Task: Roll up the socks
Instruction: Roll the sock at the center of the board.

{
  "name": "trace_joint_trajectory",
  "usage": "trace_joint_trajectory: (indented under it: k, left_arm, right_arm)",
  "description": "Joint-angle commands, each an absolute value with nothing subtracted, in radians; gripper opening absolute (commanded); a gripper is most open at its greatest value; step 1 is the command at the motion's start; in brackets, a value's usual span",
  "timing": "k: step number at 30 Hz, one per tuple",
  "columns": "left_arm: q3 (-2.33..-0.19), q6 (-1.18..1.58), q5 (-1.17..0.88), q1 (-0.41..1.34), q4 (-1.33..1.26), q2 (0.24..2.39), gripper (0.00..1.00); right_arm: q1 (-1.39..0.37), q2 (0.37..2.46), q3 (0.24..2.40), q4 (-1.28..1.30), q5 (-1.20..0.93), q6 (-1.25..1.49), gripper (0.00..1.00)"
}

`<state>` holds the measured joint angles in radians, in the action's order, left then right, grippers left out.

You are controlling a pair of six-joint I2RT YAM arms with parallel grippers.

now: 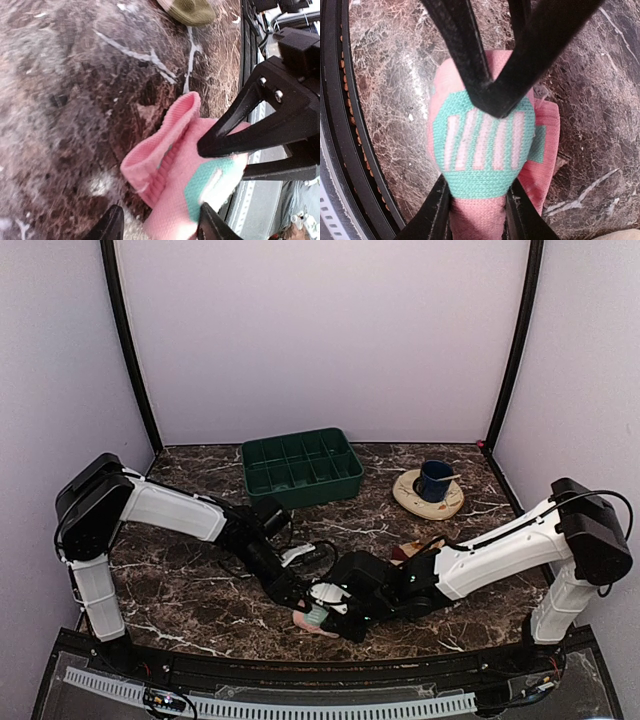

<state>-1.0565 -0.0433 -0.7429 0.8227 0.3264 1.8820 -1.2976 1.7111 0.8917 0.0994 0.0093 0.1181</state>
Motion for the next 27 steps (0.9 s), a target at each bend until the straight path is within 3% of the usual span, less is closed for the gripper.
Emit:
trace_joint_trajectory:
  k: [1,14,27]
  left_arm:
    - [-1.019,0.000,-0.698,0.777,0.269,1.801,0.52]
    - [-0.924,0.088,-0.620,0.758,0.163,1.698,0.52]
    - [-0.640,0.399,-0.633,0.791,-0.156,1.440,0.54]
  right_arm:
    - [-1.293,1.743,0.833,0.191,-0.083,0.159,0.02]
    - [-1.216,1.699,0.758,0.086,-0.254,0.285,0.02]
    - [-1.130,1.690,0.724,-0.007,-0.372,0.369,0.01]
